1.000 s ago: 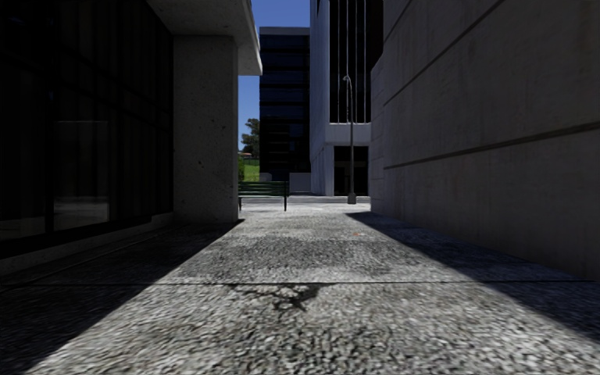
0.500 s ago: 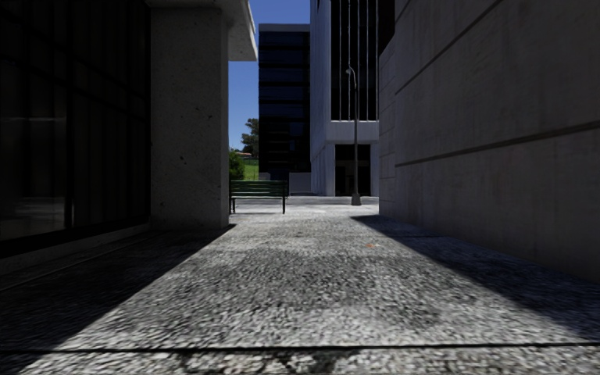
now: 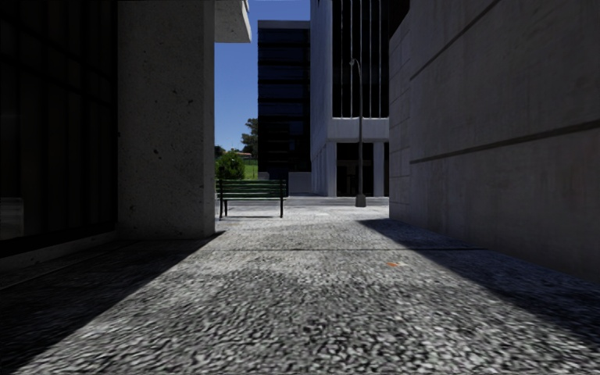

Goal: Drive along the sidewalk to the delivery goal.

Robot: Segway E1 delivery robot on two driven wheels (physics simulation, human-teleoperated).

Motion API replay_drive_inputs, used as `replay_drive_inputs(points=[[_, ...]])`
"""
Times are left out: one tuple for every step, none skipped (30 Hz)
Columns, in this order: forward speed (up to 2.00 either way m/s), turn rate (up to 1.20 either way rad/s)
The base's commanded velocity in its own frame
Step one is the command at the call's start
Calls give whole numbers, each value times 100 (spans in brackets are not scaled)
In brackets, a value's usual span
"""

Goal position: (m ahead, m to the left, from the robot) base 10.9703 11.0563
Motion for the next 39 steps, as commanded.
replay_drive_inputs(points=[[200,0],[200,0],[200,0],[200,0],[200,0],[200,0],[200,0],[200,0],[200,0],[200,0],[200,0],[200,0],[200,0],[200,0],[200,0],[200,0],[200,0],[200,0],[200,0],[200,0],[200,0],[200,0],[200,0],[200,0],[200,0],[200,0],[200,0],[200,0],[200,0],[200,0],[200,0],[200,0],[200,0],[200,0],[200,0],[200,0],[200,0],[200,0],[199,0]])
